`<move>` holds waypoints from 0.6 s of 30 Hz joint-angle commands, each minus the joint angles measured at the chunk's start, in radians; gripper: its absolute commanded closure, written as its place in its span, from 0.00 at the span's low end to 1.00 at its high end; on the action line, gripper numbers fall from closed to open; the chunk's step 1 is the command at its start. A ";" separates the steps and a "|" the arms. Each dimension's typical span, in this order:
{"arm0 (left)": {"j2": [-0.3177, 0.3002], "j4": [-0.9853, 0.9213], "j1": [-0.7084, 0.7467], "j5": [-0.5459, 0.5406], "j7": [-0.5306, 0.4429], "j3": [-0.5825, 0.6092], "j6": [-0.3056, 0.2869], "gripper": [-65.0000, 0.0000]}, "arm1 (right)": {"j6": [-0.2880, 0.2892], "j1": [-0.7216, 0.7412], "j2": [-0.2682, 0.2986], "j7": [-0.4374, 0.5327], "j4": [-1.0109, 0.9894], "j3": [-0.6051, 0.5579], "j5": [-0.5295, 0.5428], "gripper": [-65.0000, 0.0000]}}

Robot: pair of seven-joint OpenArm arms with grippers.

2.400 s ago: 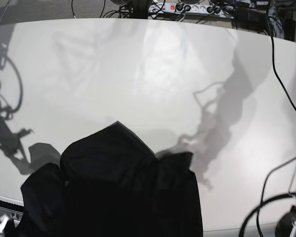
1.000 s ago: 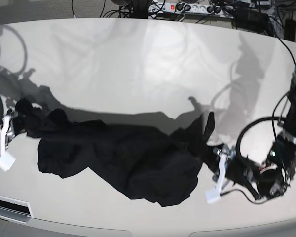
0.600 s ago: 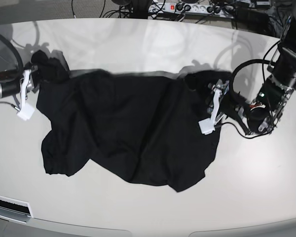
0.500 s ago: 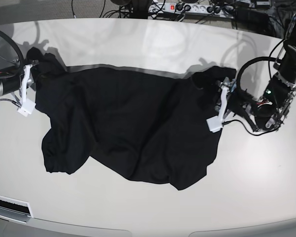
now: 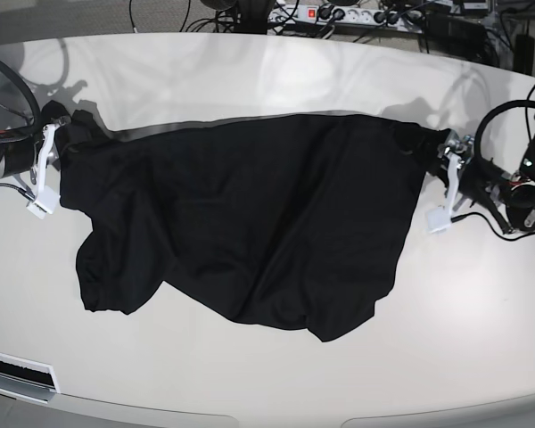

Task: Layout the t-shirt on the table in an organized manner, then fold the t-shirt properly
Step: 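Lower the stretched shirt onto the table and adjust the left gripper's hold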

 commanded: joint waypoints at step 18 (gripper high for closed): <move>-0.056 0.264 -0.016 0.083 0.001 0.007 -0.006 0.34 | 0.002 0.016 0.017 0.037 0.016 0.011 0.015 1.00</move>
